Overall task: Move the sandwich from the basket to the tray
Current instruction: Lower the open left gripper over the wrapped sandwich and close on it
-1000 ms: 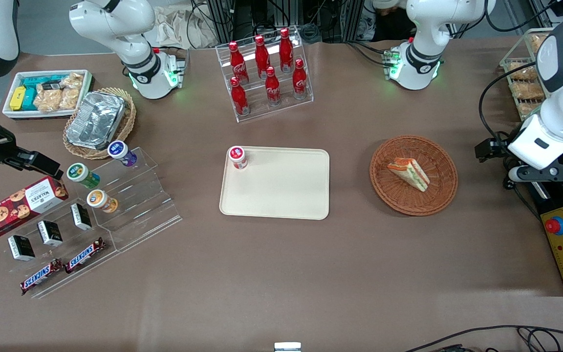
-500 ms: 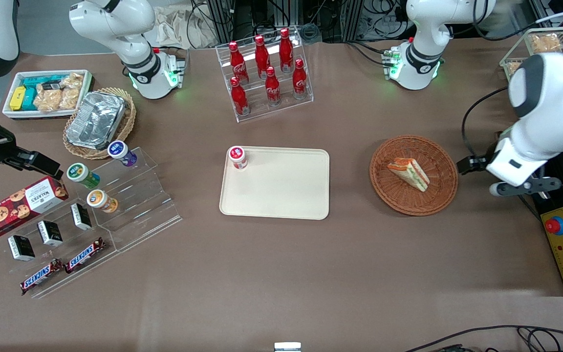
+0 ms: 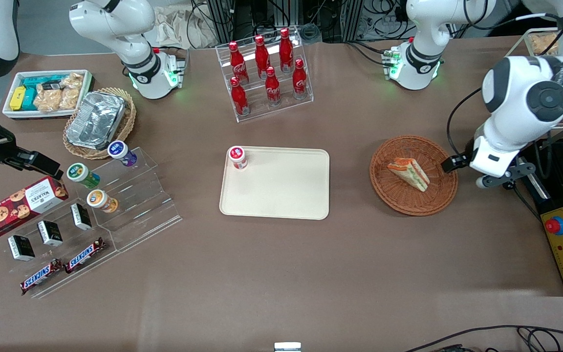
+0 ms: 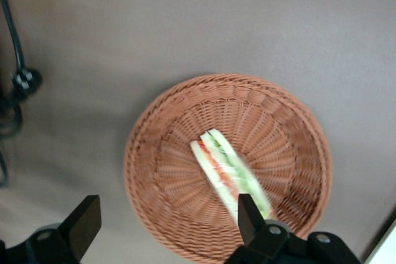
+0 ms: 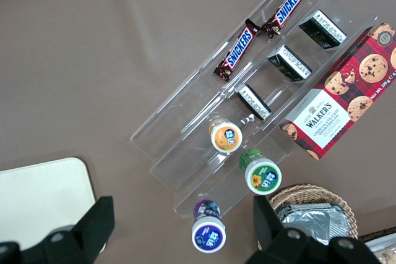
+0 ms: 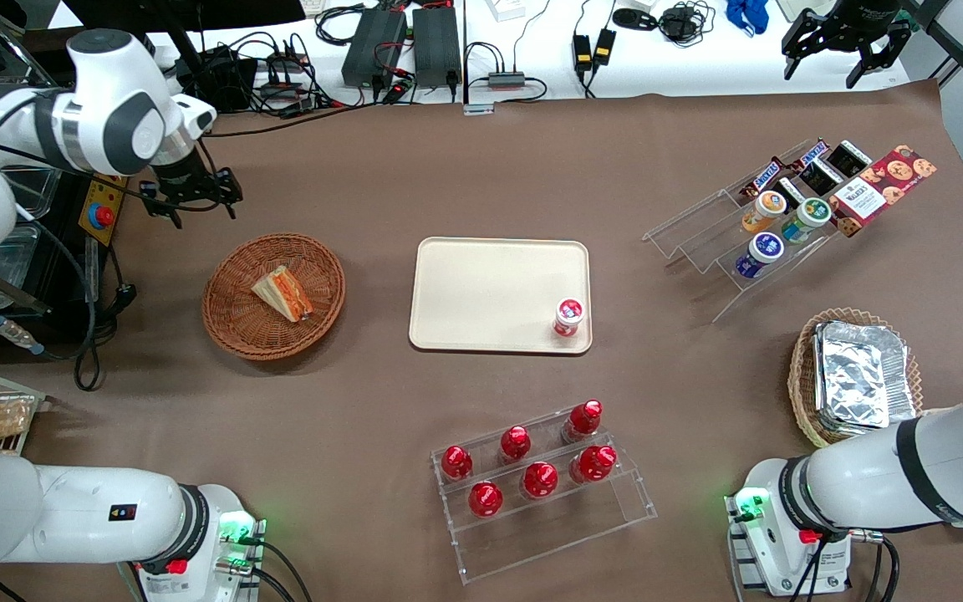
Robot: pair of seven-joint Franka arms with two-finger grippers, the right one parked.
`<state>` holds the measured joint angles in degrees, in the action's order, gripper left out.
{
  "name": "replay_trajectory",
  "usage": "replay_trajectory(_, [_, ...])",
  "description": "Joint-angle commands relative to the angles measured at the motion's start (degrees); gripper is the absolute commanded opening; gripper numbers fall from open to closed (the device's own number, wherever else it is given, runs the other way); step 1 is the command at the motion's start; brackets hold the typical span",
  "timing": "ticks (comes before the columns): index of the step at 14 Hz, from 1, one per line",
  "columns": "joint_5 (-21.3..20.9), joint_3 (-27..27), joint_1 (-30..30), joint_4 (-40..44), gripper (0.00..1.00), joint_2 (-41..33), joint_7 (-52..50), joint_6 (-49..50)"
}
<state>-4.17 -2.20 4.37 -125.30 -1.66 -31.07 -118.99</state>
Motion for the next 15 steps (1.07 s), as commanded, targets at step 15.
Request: replay_trajectory(15, [0.57, -0.26, 7.41, -9.26, 0.91, 7.55, -30.80, -13.63])
